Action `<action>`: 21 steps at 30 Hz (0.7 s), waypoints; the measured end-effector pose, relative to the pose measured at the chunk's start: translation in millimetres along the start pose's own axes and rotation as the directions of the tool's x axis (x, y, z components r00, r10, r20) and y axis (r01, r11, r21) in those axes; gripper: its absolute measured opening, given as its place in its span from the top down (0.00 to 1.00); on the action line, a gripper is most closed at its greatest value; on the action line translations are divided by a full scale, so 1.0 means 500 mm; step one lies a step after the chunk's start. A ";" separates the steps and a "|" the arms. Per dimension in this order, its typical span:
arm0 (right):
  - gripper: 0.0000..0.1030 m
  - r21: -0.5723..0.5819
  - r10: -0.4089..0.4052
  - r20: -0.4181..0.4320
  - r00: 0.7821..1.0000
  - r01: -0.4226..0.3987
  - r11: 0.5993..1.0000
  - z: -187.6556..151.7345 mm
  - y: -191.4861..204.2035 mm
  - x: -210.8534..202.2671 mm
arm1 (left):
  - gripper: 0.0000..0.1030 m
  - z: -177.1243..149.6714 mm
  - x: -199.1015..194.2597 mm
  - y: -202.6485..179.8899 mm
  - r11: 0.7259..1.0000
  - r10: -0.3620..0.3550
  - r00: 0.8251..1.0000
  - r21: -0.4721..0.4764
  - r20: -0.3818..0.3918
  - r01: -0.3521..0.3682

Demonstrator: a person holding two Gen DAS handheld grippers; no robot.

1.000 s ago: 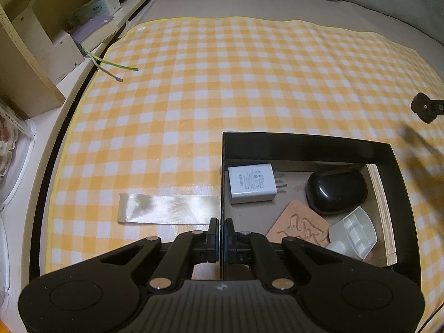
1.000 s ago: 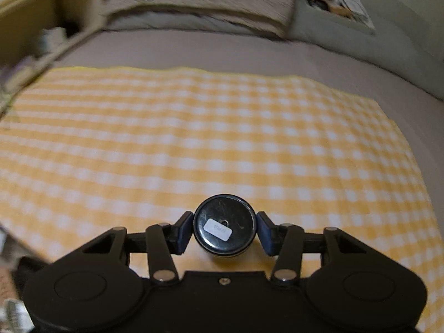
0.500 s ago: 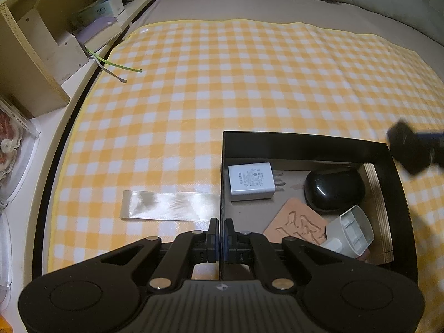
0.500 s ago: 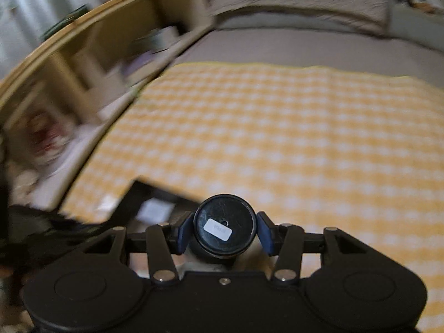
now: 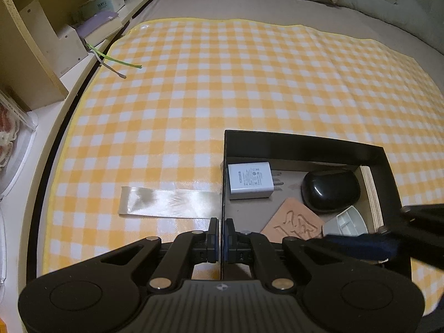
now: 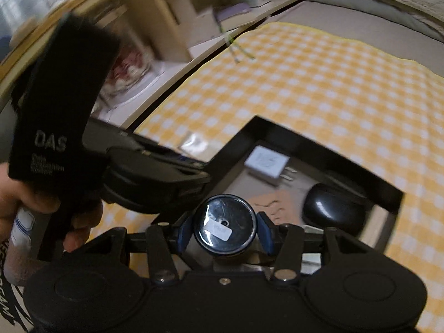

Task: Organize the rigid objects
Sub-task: 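Carry the black puck with the right gripper into the box and release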

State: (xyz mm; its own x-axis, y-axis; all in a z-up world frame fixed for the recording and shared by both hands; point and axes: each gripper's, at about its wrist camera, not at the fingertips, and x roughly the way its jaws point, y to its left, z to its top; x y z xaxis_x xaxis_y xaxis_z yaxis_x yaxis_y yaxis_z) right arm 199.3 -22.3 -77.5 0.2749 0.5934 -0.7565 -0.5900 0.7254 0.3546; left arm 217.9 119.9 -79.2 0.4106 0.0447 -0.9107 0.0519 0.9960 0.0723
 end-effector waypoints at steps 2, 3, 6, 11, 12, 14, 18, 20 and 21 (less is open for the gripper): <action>0.51 -0.014 0.015 -0.006 1.000 -0.015 1.000 -0.001 0.010 0.011 | 0.95 0.000 0.001 0.001 1.000 -0.004 1.000 0.001 -0.001 0.004; 0.51 -0.021 0.027 -0.015 1.000 -0.027 0.999 -0.001 0.014 0.017 | 0.95 0.000 0.002 0.001 1.000 -0.006 1.000 0.000 -0.003 0.006; 0.47 -0.017 0.042 -0.033 0.999 -0.042 0.999 0.002 0.021 0.031 | 0.95 -0.001 0.004 0.001 1.000 -0.007 1.000 0.004 -0.004 0.007; 0.47 -0.028 0.042 -0.033 0.999 -0.043 0.999 0.008 0.025 0.033 | 0.94 0.000 0.010 -0.003 1.000 -0.002 1.000 0.009 -0.014 0.002; 0.47 -0.028 0.041 -0.034 0.999 -0.042 0.999 0.008 0.025 0.032 | 0.94 0.001 0.011 -0.004 1.000 -0.002 1.000 0.009 -0.014 0.002; 0.47 -0.028 0.039 -0.038 0.999 -0.040 0.999 0.006 0.024 0.031 | 0.94 0.001 0.011 -0.005 1.000 0.001 1.000 0.010 -0.014 -0.001; 0.47 -0.027 0.035 -0.045 0.998 -0.036 0.999 0.003 0.022 0.029 | 0.94 0.001 0.011 -0.004 1.000 0.000 1.000 0.008 -0.015 0.001; 0.46 -0.028 0.034 -0.045 0.998 -0.035 0.999 0.001 0.022 0.025 | 0.94 0.001 0.011 -0.004 1.000 -0.001 1.000 0.009 -0.015 0.001; 0.46 -0.029 0.031 -0.044 0.999 -0.033 0.999 -0.001 0.022 0.021 | 0.94 0.001 0.011 -0.004 1.000 -0.002 1.000 0.010 -0.014 0.002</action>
State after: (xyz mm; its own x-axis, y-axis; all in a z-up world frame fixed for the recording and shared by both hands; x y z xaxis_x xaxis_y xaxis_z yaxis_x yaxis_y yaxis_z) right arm 195.5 -8.2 -81.7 0.2222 0.5999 -0.7686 -0.6202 0.6952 0.3632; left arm 220.5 117.9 -84.1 0.3977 0.0441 -0.9165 0.0614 0.9953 0.0745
